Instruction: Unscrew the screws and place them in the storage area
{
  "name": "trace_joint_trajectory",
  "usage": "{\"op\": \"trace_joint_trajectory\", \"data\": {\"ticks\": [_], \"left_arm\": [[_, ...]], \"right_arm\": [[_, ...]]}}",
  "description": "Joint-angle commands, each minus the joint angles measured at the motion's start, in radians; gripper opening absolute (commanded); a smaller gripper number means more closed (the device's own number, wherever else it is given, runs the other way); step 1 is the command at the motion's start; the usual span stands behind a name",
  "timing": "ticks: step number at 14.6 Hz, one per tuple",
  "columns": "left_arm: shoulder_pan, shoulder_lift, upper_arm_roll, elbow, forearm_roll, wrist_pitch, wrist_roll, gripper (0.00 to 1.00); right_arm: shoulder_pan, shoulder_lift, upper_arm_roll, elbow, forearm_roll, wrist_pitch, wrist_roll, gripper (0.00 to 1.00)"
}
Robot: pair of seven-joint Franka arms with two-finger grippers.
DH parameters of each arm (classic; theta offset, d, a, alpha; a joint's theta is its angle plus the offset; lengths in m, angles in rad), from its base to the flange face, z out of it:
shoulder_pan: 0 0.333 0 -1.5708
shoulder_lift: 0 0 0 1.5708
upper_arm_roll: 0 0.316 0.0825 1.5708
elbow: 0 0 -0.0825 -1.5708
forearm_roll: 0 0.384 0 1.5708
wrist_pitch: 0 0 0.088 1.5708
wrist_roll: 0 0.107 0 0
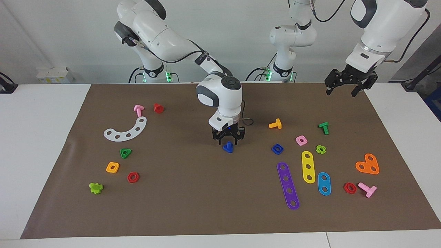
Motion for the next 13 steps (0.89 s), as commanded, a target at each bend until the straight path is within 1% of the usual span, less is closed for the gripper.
{"op": "trace_joint_trajectory", "data": {"ticks": [1,2,3,5,6,7,8,9,11,12,13], "left_arm": [[0.014,0.009,-0.005,0.029,0.011,0.016,0.016,1.00],[0.016,0.037,-0.003,0.059,0.021,-0.004,0.016,1.00],[0.016,0.069,-0.003,0.113,0.015,-0.033,0.017,1.00],[0.016,0.167,-0.003,0.248,0.017,-0.129,0.017,1.00],[0.017,0.187,-0.003,0.291,0.014,-0.150,0.017,1.00],[0.016,0.187,-0.003,0.291,0.017,-0.151,0.019,1.00],[0.014,0.180,-0.004,0.284,0.020,-0.145,0.021,1.00],[0.010,0.167,-0.005,0.253,0.020,-0.142,0.022,1.00],[0.011,0.135,-0.008,0.207,0.020,-0.137,0.028,1.00],[0.014,0.126,-0.008,0.198,0.018,-0.139,0.033,1.00],[0.016,0.120,-0.006,0.183,0.018,-0.139,0.046,1.00]], "right_arm": [[-0.008,0.024,0.019,0.022,-0.040,0.001,0.008,0.61],[-0.008,0.024,0.019,0.022,-0.046,0.001,0.008,0.61],[-0.008,0.024,0.019,0.022,-0.049,0.011,0.008,0.61],[-0.008,0.026,0.019,0.022,-0.074,0.051,0.010,0.60],[-0.008,0.026,0.019,0.021,-0.079,0.062,0.010,0.58],[-0.008,0.026,0.019,0.021,-0.079,0.063,0.011,0.58],[-0.008,0.026,0.019,0.019,-0.080,0.063,0.011,0.54],[-0.008,0.026,0.019,0.018,-0.080,0.063,0.011,0.50],[-0.010,0.024,0.019,0.013,-0.080,0.060,0.011,0.47],[-0.010,0.024,0.019,0.010,-0.080,0.060,0.011,0.42],[-0.010,0.024,0.019,0.010,-0.080,0.059,0.013,0.35]]}}
